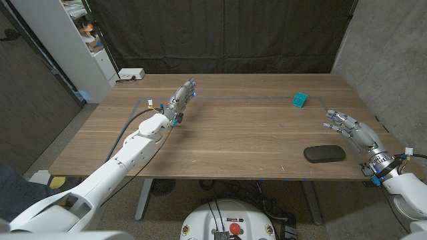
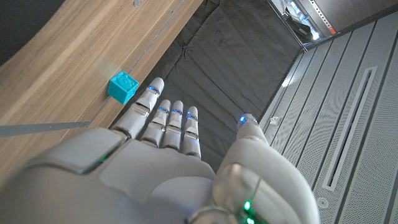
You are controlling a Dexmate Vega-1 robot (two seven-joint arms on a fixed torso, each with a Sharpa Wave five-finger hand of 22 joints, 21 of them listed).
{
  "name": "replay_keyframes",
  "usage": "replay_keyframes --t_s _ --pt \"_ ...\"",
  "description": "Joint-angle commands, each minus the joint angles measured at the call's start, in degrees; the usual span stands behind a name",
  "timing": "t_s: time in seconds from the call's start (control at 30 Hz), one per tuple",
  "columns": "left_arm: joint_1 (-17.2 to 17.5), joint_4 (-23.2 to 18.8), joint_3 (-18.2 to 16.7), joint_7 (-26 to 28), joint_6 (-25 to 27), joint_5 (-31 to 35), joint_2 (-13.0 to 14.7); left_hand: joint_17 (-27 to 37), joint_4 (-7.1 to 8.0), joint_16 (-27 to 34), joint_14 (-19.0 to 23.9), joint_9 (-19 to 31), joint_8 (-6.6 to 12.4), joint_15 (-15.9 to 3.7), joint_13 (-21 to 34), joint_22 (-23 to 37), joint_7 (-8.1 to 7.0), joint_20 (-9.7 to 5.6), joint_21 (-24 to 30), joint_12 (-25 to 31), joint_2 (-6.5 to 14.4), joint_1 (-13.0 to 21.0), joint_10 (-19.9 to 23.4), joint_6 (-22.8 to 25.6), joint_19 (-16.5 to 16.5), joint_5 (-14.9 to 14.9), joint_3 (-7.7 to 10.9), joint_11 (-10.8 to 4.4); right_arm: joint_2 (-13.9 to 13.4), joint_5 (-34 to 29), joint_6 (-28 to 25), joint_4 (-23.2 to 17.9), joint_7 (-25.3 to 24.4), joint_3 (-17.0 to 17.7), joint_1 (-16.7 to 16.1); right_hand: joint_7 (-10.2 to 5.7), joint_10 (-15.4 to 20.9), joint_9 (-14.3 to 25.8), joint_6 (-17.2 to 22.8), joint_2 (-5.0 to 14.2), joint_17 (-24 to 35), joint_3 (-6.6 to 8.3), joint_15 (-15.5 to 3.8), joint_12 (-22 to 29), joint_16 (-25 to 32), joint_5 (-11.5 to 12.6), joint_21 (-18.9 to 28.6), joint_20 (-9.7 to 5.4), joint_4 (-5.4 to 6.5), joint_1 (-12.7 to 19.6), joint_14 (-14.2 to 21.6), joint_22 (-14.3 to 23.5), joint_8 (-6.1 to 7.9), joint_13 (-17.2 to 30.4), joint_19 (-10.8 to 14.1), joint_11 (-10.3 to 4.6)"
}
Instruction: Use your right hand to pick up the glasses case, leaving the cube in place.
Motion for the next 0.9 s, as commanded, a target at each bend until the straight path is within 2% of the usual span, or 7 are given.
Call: replay_keyframes --t_s 0.03,0.57,0.9 --pt "-0.99 1.09 0.53 -0.59 0.21 0.30 -0.46 0.27 -0.36 0.19 -0.09 0.20 0.11 0.14 0.14 0.29 0.23 -0.19 0.28 -0.16 0.57 0.19 0.18 0.59 -0.55 -0.30 0.05 0.14 1.05 -2.59 -1.09 -0.87 -1.13 1.96 -2.03 -0.02 0.64 0.08 0.64 0.03 0.08 0.21 -0.11 0.40 0.17 0.36 0.28 0.07 -0.41 0.97 0.51 0.13 0.23 0.13 0.53 -0.03" --pt "-0.98 0.76 0.41 -0.47 0.54 0.43 -0.08 0.28 -0.44 0.17 -0.15 0.21 0.09 0.14 0.14 0.29 0.26 -0.20 0.28 -0.20 0.62 0.16 0.11 0.56 -0.57 -0.31 0.02 0.18 3.09 -8.96 -1.63 -2.19 -3.79 4.09 -3.86 -0.20 0.67 0.09 0.74 0.06 0.13 0.25 -0.26 0.29 0.18 0.49 0.27 0.03 -0.46 1.00 0.66 0.13 0.18 0.15 0.73 -0.41" --pt "-1.49 1.25 0.76 -0.78 0.81 0.54 -0.35 0.28 -0.48 0.17 -0.18 0.21 0.10 0.11 0.14 0.30 0.18 -0.22 0.27 -0.19 0.64 0.14 0.14 0.59 -0.61 -0.31 0.00 0.10 4.44 -17.29 -0.83 -2.42 -7.16 5.65 -4.38 -0.48 0.88 0.10 0.92 -0.02 0.14 0.25 -0.49 0.29 0.23 0.58 0.31 -0.03 -0.55 1.06 0.92 0.13 0.20 0.16 0.99 -0.63"
